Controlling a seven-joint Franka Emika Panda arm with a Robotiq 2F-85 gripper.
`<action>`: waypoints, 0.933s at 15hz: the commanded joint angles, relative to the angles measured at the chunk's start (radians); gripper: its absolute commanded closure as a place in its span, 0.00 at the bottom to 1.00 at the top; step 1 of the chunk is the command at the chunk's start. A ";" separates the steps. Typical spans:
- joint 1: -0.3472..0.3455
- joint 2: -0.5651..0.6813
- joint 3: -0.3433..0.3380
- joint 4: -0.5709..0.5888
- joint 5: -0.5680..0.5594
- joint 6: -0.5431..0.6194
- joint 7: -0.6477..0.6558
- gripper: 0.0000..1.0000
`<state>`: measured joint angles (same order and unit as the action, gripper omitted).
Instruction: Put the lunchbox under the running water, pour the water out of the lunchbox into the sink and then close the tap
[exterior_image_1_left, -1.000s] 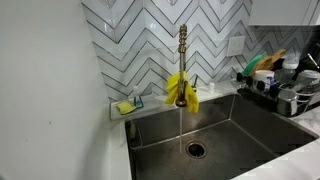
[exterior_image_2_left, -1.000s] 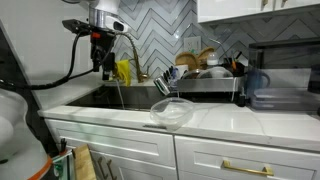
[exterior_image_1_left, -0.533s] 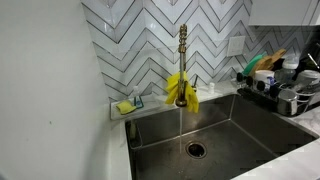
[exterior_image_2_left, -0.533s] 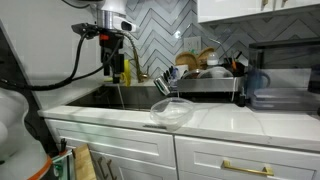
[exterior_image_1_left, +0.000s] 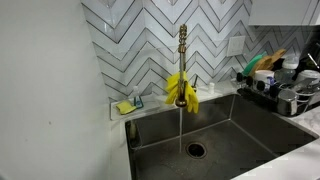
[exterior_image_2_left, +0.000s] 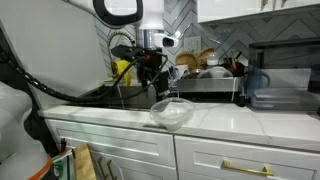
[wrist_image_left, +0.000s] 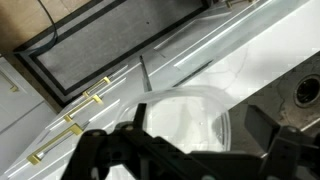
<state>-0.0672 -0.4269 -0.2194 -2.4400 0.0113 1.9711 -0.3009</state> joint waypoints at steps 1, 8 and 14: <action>-0.035 0.108 -0.030 0.047 -0.010 0.101 -0.049 0.00; -0.059 0.147 -0.025 0.051 0.004 0.156 -0.047 0.00; -0.059 0.210 -0.041 0.050 0.031 0.269 -0.077 0.00</action>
<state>-0.1187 -0.2633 -0.2537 -2.3882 0.0147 2.1754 -0.3458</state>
